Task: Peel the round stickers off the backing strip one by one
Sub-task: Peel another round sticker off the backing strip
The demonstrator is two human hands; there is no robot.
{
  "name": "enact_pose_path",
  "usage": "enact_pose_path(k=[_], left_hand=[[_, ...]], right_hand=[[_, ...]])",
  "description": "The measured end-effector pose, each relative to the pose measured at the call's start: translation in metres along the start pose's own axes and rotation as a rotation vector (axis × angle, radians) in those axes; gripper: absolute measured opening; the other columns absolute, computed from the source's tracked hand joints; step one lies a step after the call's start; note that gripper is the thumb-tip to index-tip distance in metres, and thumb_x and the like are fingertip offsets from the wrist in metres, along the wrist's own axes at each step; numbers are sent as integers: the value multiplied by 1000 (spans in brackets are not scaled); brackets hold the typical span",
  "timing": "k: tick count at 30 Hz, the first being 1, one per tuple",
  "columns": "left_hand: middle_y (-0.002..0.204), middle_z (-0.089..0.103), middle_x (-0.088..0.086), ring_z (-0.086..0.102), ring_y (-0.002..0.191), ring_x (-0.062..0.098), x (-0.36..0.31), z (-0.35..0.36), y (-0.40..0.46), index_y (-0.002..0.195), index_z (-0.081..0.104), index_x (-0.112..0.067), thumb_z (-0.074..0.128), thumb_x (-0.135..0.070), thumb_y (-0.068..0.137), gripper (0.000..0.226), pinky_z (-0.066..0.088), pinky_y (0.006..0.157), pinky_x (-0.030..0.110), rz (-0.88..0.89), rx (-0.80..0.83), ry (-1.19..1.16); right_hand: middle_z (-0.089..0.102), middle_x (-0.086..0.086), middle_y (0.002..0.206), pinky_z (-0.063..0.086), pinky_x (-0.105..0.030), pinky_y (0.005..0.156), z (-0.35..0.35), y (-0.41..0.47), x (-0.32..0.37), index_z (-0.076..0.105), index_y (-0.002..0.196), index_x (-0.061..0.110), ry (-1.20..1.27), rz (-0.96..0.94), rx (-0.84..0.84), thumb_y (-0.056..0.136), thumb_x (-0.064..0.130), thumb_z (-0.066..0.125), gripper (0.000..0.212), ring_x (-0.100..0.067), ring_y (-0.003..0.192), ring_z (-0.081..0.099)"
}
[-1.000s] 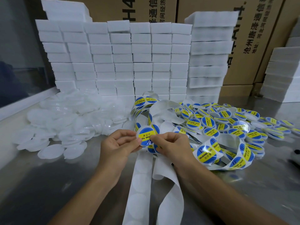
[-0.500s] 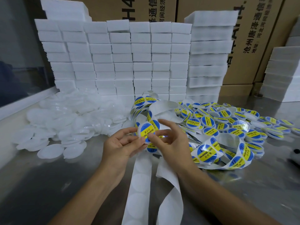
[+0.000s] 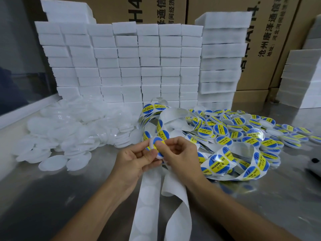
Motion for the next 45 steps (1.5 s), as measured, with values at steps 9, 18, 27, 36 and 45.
enact_pose_path(k=[9,18,27,36,45], left_hand=[[99,75,16,73,89,23,-2,-4,0,108,73,-9,67,-14,73,36,58,71,25,36,89,140],[92,74,19,73,80,28,2,-24,7,97,70,-2,53,-3,94,17,58,64,30,21,-142,122],[89,75,16,74,80,31,0,-18,3,95,74,-4,59,-11,94,17,60,65,34,64,-186,166],[98,76,10,74,86,29,4,-4,2,98,77,-18,51,10,93,39,60,66,30,20,-27,198],[112,73,9,72,97,32,6,-1,2,118,66,-8,48,20,90,44,60,75,35,6,28,109]], right_hand=[[69,-12,64,47,-25,49,-6,4,-2,58,71,9,-72,-41,-40,88,33,69,31,-12,50,61],[63,-18,66,52,-48,65,20,-12,8,64,83,-4,-199,-212,157,94,27,66,33,-22,59,65],[71,-3,72,59,-31,62,12,-2,4,69,109,24,-98,-128,203,93,20,68,17,-16,62,70],[60,-18,70,52,-47,58,-2,3,5,58,79,25,-173,-137,20,74,33,85,29,-27,59,53],[70,-5,78,58,-42,63,-4,5,15,60,95,28,-261,-120,153,70,34,88,38,-26,67,67]])
Point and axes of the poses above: each hand's wrist, its own y-axis towards the middle knuckle, its own z-axis out of the palm, x = y × z, the point moved 6 cm from there along y, towards the middle knuckle
